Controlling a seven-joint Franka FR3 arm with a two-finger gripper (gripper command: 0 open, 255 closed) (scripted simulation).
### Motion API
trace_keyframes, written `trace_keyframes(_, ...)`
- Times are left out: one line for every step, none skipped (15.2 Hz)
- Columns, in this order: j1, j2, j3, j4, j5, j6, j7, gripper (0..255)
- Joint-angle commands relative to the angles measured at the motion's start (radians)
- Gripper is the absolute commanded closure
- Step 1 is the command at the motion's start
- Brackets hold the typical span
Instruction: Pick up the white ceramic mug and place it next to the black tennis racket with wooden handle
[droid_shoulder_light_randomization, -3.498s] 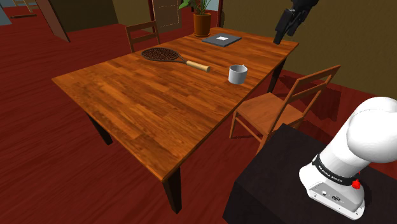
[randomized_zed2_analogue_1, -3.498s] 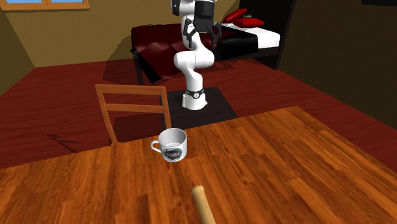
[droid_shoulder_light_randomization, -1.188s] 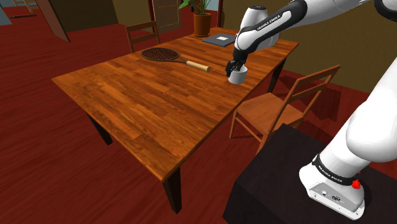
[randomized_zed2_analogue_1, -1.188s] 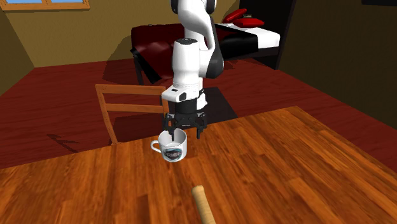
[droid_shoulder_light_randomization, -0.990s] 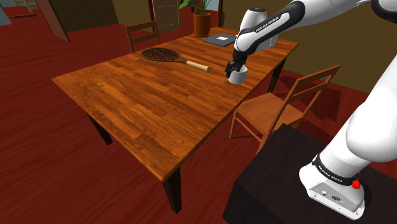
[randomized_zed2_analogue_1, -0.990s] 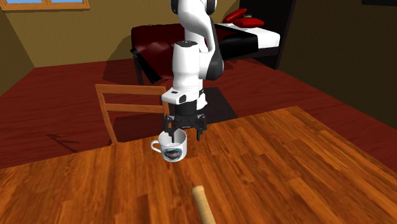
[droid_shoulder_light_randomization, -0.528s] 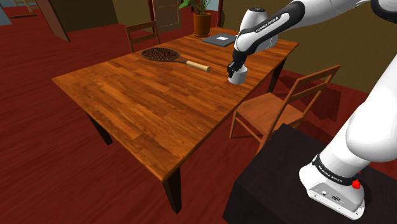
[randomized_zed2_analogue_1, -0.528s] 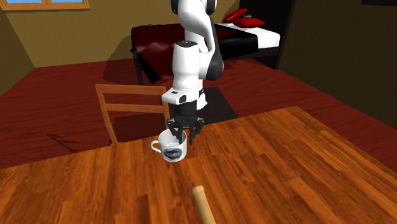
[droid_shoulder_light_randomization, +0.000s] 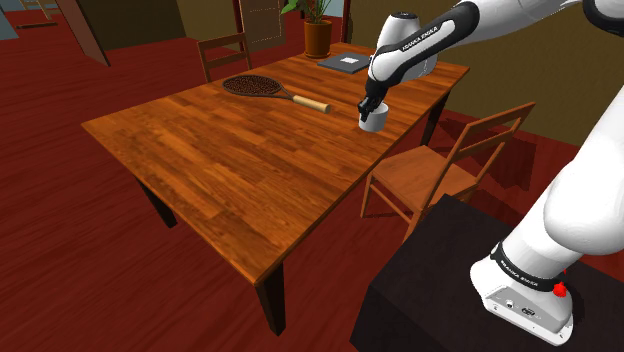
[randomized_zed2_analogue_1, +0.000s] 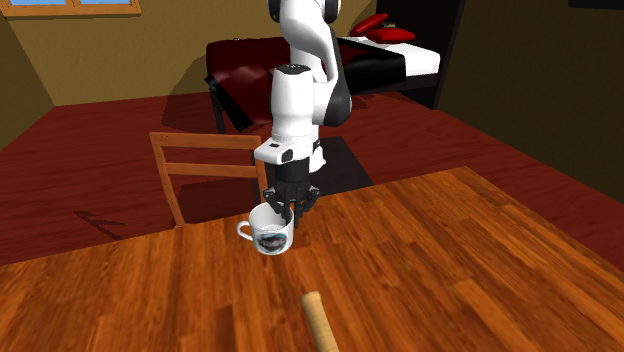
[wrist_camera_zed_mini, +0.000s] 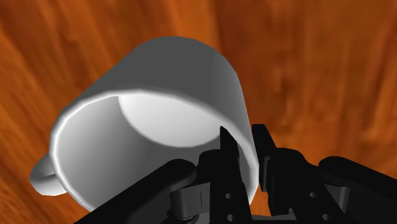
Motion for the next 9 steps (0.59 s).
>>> trace_keyframes(0.000, -0.008, 0.000, 0.005, -0.002, -0.013, 0.001, 255)
trace_keyframes(0.001, -0.015, -0.001, 0.011, -0.005, -0.026, 0.003, 255)
trace_keyframes(0.001, -0.022, -0.001, 0.017, -0.007, -0.038, 0.004, 255)
trace_keyframes(0.001, -0.029, -0.001, 0.023, -0.009, -0.051, 0.005, 255)
trace_keyframes(0.002, -0.036, -0.001, 0.029, -0.011, -0.064, 0.006, 255)
trace_keyframes(0.002, -0.043, -0.001, 0.036, -0.012, -0.077, 0.007, 255)
trace_keyframes(0.002, -0.049, -0.001, 0.042, -0.014, -0.090, 0.008, 255)
trace_keyframes(0.002, -0.055, -0.001, 0.049, -0.016, -0.103, 0.009, 255)
trace_keyframes(0.003, -0.061, -0.001, 0.056, -0.017, -0.116, 0.010, 255)
